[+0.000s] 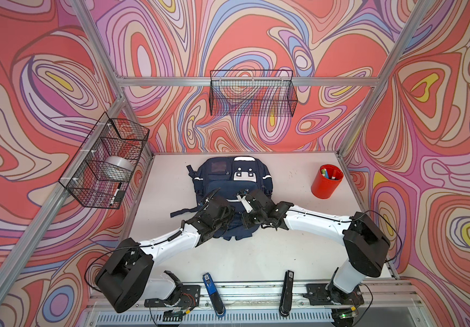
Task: Pack books, pencil case, and school supplies into a backpack
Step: Zip the student bag at the center of the table.
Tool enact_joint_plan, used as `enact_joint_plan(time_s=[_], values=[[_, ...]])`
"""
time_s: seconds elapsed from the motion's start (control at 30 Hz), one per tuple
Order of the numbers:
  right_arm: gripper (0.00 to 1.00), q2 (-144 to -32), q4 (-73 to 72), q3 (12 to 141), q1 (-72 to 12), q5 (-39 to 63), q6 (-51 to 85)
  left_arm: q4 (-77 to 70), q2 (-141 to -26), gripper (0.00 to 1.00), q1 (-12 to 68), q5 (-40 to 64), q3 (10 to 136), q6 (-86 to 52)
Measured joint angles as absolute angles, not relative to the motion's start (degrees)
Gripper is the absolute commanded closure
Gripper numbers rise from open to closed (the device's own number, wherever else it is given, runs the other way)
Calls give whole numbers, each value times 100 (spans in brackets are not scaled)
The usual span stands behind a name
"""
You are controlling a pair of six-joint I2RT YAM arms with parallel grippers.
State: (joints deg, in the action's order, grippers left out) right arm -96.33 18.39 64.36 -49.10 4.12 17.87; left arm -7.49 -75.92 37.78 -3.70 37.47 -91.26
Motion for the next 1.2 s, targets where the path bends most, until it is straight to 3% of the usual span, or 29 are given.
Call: enact_joint_plan(time_s=[0.67, 0.9, 1.2], values=[[100, -9314, 2499, 6416, -3623, 1570, 770, -615, -6976, 100, 3448, -126, 3583, -8720], [100, -9985, 2814, 7067, -2991, 1730, 314, -580, -6949, 100, 3374, -60, 3546, -8562], [100, -10781, 3221, 7999, -2877, 1892, -126, -683, -7022, 100, 3286, 93, 3548, -8399]])
